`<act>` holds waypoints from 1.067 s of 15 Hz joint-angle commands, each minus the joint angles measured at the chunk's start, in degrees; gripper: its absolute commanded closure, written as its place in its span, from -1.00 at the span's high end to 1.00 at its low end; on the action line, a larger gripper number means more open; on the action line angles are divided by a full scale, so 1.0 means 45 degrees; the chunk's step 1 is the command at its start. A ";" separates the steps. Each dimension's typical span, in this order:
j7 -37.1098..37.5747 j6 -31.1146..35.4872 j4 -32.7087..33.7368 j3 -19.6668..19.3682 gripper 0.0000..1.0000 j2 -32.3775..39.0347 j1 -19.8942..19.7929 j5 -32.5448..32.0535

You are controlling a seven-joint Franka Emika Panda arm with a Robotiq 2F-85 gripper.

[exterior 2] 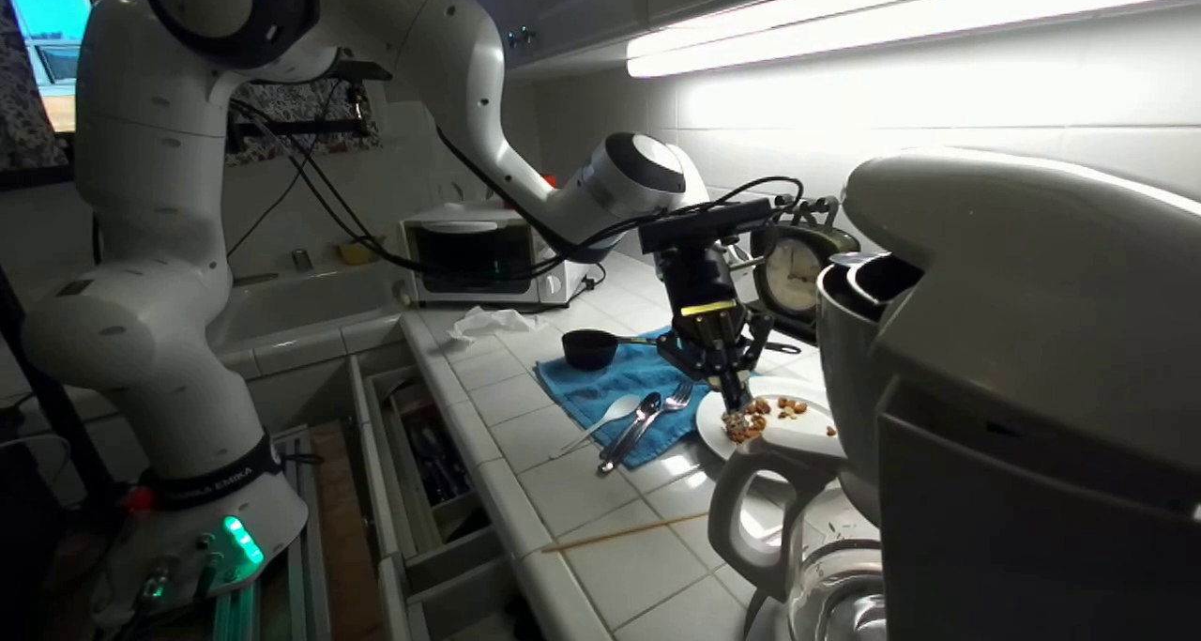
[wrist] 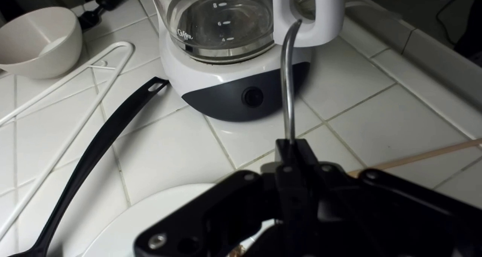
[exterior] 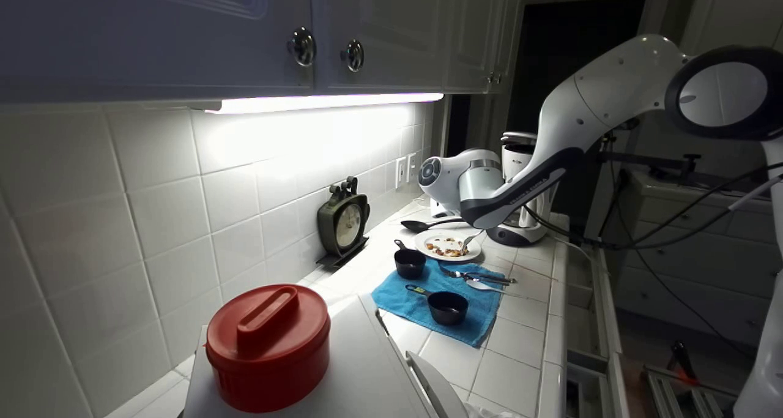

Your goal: Use on of the forks to stir the contents on the white plate

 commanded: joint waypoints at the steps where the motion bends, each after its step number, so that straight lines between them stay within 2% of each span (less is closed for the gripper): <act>1: 0.0361 0.0020 -0.0036 0.0036 -0.92 -0.0032 0.0001 0.0109; 9: 0.0667 -0.0046 0.0019 -0.0204 -0.92 -0.0379 -0.0117 -0.0021; 16: 0.0811 0.0154 0.0139 -0.0219 -0.93 0.0253 -0.0298 0.0138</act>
